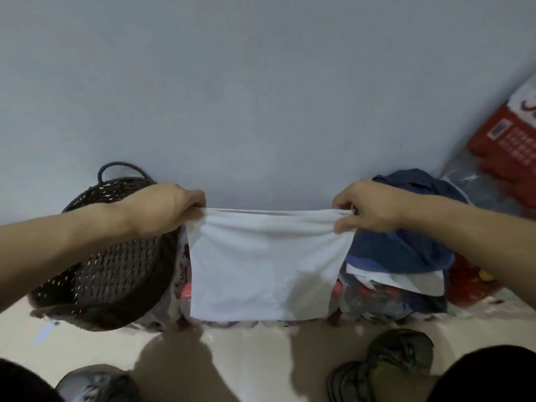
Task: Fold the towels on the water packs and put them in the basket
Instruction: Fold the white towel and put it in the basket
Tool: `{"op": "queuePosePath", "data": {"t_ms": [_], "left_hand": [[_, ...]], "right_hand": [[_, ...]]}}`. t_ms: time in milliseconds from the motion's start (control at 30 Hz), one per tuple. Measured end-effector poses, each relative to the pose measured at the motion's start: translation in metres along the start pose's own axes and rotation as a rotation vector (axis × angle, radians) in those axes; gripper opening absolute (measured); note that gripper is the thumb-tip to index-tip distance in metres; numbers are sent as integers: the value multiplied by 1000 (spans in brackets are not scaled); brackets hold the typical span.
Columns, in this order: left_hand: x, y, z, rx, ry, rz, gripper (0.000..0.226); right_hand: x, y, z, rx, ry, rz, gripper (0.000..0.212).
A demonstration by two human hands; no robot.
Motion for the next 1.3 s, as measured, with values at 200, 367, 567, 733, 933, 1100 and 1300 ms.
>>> {"op": "queuePosePath", "data": {"t_ms": [200,367,567,733,933,1100,1300], "left_hand": [[-2,22,2,-28,464,137,8],[-3,31,3,-116,831,265,6],[2,39,-3,-142,904,356,7],[1,46,-8,-79,845,329,7],[-8,46,-4,-20,879,240,9],[-26,37,1,193,818,212,10],[-50,18,-23,624,561,353,30]], "right_hand": [[-1,19,-8,-147,-67,-60,9],[-1,29,-15,-230,-339,-94,13],[0,35,-8,-312,-364,-104,15],[-5,40,-15,-291,-457,-128,6],[-12,53,-16,-286,-608,-176,11],[-27,65,-30,-133,-786,-285,18],[-38,72,-47,127,-936,-448,17]]}}
Point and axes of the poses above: each hand's wrist, its own y-axis away from the middle knuckle, its own z-axis out of the back of the hand, x = y × z, the point moved 5 cm from there along -y, towards the middle knuckle, and after that the axes turned 12 degrees about z, right-handed, at the moved point
